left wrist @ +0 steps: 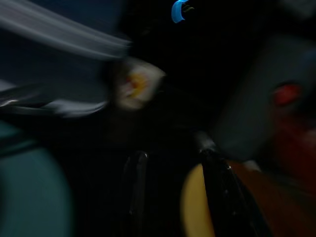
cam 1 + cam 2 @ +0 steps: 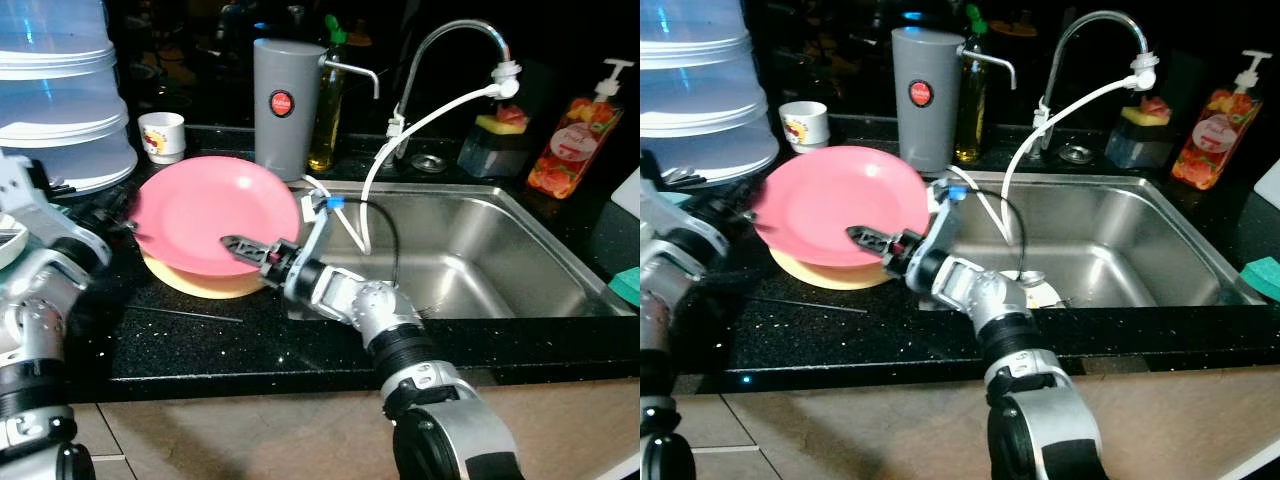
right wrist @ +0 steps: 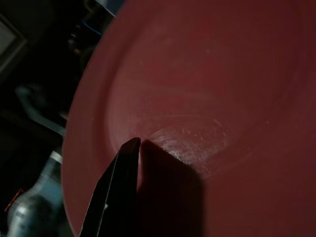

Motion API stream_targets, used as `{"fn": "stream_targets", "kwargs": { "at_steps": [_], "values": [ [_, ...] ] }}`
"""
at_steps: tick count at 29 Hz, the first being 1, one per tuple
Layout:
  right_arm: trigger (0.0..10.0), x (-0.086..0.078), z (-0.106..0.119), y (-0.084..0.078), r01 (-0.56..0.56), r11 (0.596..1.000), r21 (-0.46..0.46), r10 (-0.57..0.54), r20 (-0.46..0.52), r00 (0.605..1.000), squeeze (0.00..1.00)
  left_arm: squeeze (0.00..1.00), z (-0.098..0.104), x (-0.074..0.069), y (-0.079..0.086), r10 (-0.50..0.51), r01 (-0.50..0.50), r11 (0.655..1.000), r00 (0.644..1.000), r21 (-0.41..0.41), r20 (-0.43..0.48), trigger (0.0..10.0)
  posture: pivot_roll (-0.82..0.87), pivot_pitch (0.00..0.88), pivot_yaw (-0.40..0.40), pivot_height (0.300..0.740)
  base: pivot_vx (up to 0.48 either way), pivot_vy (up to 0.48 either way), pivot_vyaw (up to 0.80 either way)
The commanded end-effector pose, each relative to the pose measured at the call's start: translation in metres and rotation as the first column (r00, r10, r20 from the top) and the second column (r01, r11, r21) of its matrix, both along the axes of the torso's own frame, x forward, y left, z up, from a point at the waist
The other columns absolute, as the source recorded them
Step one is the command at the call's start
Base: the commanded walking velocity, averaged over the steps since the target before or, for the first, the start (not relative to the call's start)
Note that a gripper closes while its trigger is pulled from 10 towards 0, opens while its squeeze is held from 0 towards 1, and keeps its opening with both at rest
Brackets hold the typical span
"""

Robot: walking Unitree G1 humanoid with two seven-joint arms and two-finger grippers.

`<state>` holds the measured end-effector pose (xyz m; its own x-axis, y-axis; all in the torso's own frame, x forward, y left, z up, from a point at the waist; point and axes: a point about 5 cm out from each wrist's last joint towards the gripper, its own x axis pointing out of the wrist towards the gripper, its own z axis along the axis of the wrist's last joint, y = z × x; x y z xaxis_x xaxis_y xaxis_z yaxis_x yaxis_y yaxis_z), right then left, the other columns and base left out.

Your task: Kitchen organization

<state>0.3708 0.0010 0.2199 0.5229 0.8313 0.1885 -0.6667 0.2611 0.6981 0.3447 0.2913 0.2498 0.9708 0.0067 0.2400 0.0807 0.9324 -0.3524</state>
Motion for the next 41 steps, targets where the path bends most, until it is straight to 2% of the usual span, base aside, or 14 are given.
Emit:
{"fn": "stream_targets", "kwargs": {
  "at_steps": [1,8,13,18,20,21,22,24,29,31,32,34,36,41],
  "values": [
    [0.0,0.003,0.011,-0.001,0.010,0.999,0.042,-0.011,0.036,0.999,0.00,0.00,-0.004,0.000,0.007,0.073,-0.072,0.996,0.997,0.050,-0.015,10.0,0.10,0.045,-0.077,0.740,0.000,0.000,0.00],
    [0.0,0.011,0.016,-0.014,0.073,0.994,0.086,-0.075,0.018,0.997,0.00,0.00,0.016,0.001,0.006,0.092,-0.093,0.996,0.988,0.006,0.125,10.0,0.09,0.048,-0.064,0.740,0.000,0.000,0.00],
    [0.0,0.021,0.026,-0.037,0.164,0.979,0.122,-0.169,0.030,0.985,0.00,0.00,0.013,0.004,-0.005,0.046,-0.052,0.998,0.992,0.043,0.115,10.0,0.09,0.048,-0.056,0.740,0.000,0.000,0.00],
    [0.0,0.039,0.039,-0.096,0.457,0.887,0.060,-0.461,0.132,0.877,0.00,0.00,0.000,0.006,-0.020,0.000,-0.007,0.991,0.999,0.133,0.053,10.0,0.09,0.047,-0.047,0.740,0.000,0.000,0.00],
    [0.0,0.040,0.040,-0.103,0.495,0.868,0.035,-0.494,0.164,0.854,0.00,0.00,-0.002,0.006,-0.022,0.000,-0.006,0.988,0.999,0.157,0.042,10.0,0.08,0.047,-0.044,0.740,0.000,0.000,0.00],
    [0.0,0.043,0.040,-0.120,0.587,0.809,-0.034,-0.566,0.226,0.793,0.00,0.00,-0.004,0.007,-0.028,-0.016,0.007,0.977,0.999,0.211,0.042,10.0,0.08,0.047,-0.040,0.740,0.000,0.000,0.00],
    [0.0,0.043,0.040,-0.120,0.587,0.809,-0.034,-0.566,0.226,0.793,0.00,0.00,-0.004,0.007,-0.028,-0.016,0.007,0.977,0.999,0.211,0.042,10.0,0.08,0.047,-0.040,0.740,0.000,0.000,0.00],
    [0.0,0.045,0.039,-0.145,0.720,0.682,-0.129,-0.655,0.329,0.680,0.00,0.00,-0.002,0.007,-0.044,-0.082,0.059,0.952,0.995,0.299,0.063,10.0,0.08,0.047,-0.038,0.740,0.000,0.000,0.00],
    [0.0,0.045,0.039,-0.152,0.752,0.641,-0.154,-0.672,0.362,0.647,0.00,0.00,0.001,0.006,-0.051,-0.117,0.087,0.945,0.990,0.314,0.077,10.0,0.08,0.047,-0.038,0.740,0.000,0.000,0.00],
    [0.0,0.045,0.031,-0.164,0.800,0.525,-0.291,-0.631,0.498,0.595,0.00,0.00,0.022,0.005,-0.092,-0.344,0.283,0.902,0.928,0.327,0.145,10.0,0.08,0.044,-0.035,0.740,0.000,0.000,0.00],
    [0.0,0.045,0.031,-0.164,0.800,0.525,-0.291,-0.631,0.498,0.595,0.00,0.00,0.022,0.005,-0.092,-0.344,0.283,0.902,0.928,0.327,0.145,10.0,0.08,0.044,-0.035,0.740,0.000,0.000,0.00],
    [0.0,0.044,0.022,-0.170,0.821,0.411,-0.396,-0.552,0.609,0.570,0.00,0.00,0.035,0.000,-0.130,-0.545,0.464,0.797,0.828,0.387,0.130,10.0,0.08,0.042,-0.027,0.740,0.000,0.000,0.00],
    [0.0,0.043,0.015,-0.172,0.820,0.341,-0.459,-0.490,0.658,0.572,0.00,0.00,0.038,-0.004,-0.151,-0.642,0.559,0.714,0.763,0.422,0.076,10.0,0.08,0.042,-0.027,0.740,0.000,0.000,0.00],
    [0.0,0.042,0.004,-0.172,0.801,0.288,-0.525,-0.425,0.679,0.598,0.00,0.00,0.041,-0.009,-0.168,-0.722,0.647,0.633,0.692,0.425,0.022,10.0,0.08,0.041,-0.022,0.740,0.000,0.000,0.00]
  ]
}}
